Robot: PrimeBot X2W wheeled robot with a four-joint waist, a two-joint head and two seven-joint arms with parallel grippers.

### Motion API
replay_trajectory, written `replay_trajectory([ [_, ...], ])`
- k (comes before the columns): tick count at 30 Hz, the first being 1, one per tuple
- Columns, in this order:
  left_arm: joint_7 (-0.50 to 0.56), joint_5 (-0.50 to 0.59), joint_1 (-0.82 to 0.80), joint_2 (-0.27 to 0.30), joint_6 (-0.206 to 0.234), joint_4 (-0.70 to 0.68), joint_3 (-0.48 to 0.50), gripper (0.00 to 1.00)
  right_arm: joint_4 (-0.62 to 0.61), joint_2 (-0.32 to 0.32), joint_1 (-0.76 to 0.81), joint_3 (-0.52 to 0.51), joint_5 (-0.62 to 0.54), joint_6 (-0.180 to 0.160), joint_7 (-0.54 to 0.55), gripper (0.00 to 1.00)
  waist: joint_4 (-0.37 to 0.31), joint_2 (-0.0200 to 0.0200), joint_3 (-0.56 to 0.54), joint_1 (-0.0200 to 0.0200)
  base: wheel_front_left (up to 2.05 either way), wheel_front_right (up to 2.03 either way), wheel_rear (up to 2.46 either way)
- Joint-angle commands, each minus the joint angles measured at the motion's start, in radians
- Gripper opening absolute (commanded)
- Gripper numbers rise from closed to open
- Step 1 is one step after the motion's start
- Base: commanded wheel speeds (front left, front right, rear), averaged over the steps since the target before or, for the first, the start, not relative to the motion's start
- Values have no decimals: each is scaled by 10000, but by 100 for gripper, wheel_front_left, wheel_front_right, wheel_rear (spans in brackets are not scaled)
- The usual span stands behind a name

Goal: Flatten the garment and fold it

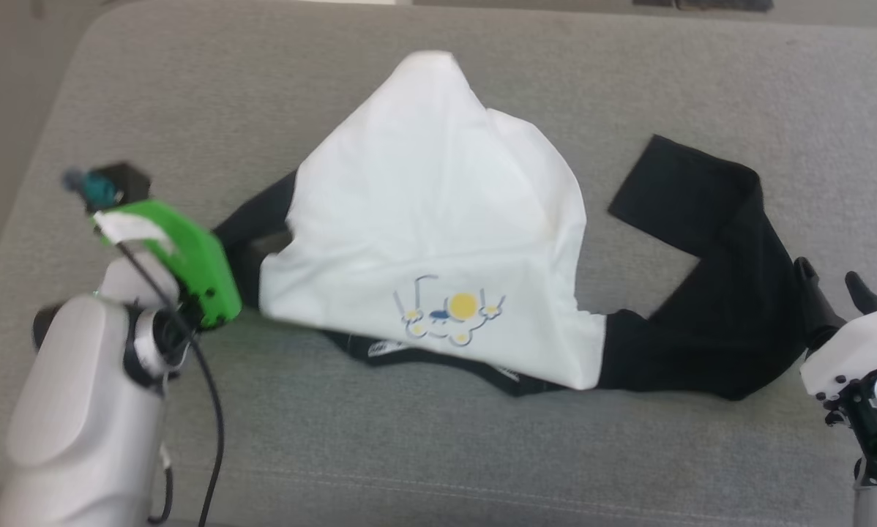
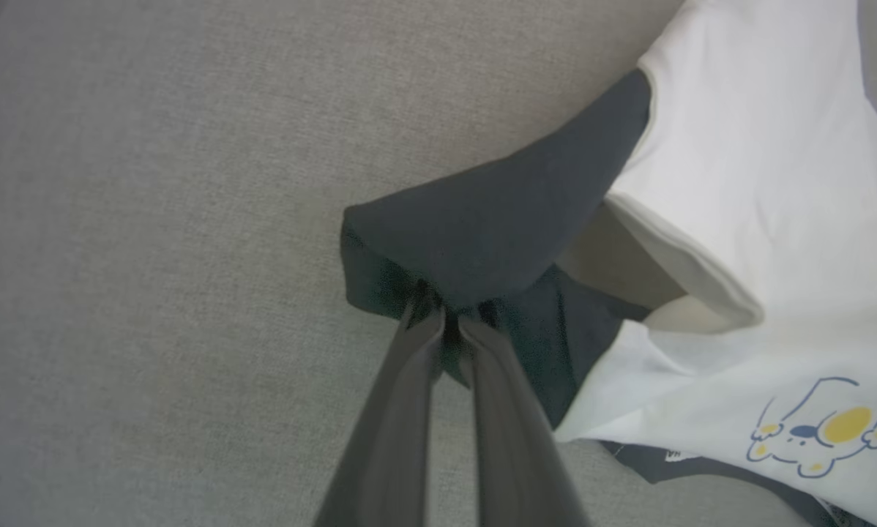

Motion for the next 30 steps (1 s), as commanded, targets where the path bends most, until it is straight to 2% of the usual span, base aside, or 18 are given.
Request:
replay_trajectory([
  [1,221,-87,559,155,279,-136,131,0,76,-1,80,85,-58,-13,-47,100,478,0,-468,-1,0,0,0],
  [6,515,-296,1950,100,976,-56,436,0,228,-1,149,340,-75,-13,-75,100,447,0,-544,-1,0,0,0],
  [7,311,-395,2117,-5,1053,-108,579,36,235,-1,188,368,-74,-13,-70,100,442,0,-559,-1,0,0,0],
  [8,106,-452,2209,-69,1087,-170,692,100,235,-1,220,382,-100,-13,-59,100,442,0,-570,-1,0,0,0],
  [13,-1561,-1017,2407,-483,919,-1011,1661,100,220,-1,367,475,-174,-13,23,100,493,0,-740,-1,0,0,0],
  [14,-3276,-1054,2699,-531,195,-1932,2110,100,151,-1,338,726,-178,-13,106,100,520,0,-809,-1,0,0,0],
  [15,-3987,-922,2904,-513,-55,-2178,2216,100,125,-1,290,853,-195,-13,152,100,544,0,-826,-1,0,0,0],
  [17,-5380,-458,3306,-440,-536,-2563,2217,100,113,-1,138,1132,-234,-13,286,100,603,0,-828,-1,0,0,0],
  [21,-7825,391,4060,-674,-1014,-2693,2051,100,240,-1,-512,1937,-341,-13,790,100,785,0,-681,-1,0,0,0],
  [25,-9275,1100,4334,-1004,-1210,-2575,1555,100,935,-1,-1516,2860,-470,-13,1764,100,1035,0,-404,-1,0,0,0],
  [30,-9754,1505,4066,-1502,-1418,-2247,1184,100,2231,-1,-2938,3971,-1000,-13,2730,100,1485,0,99,-1,0,0,0],
])
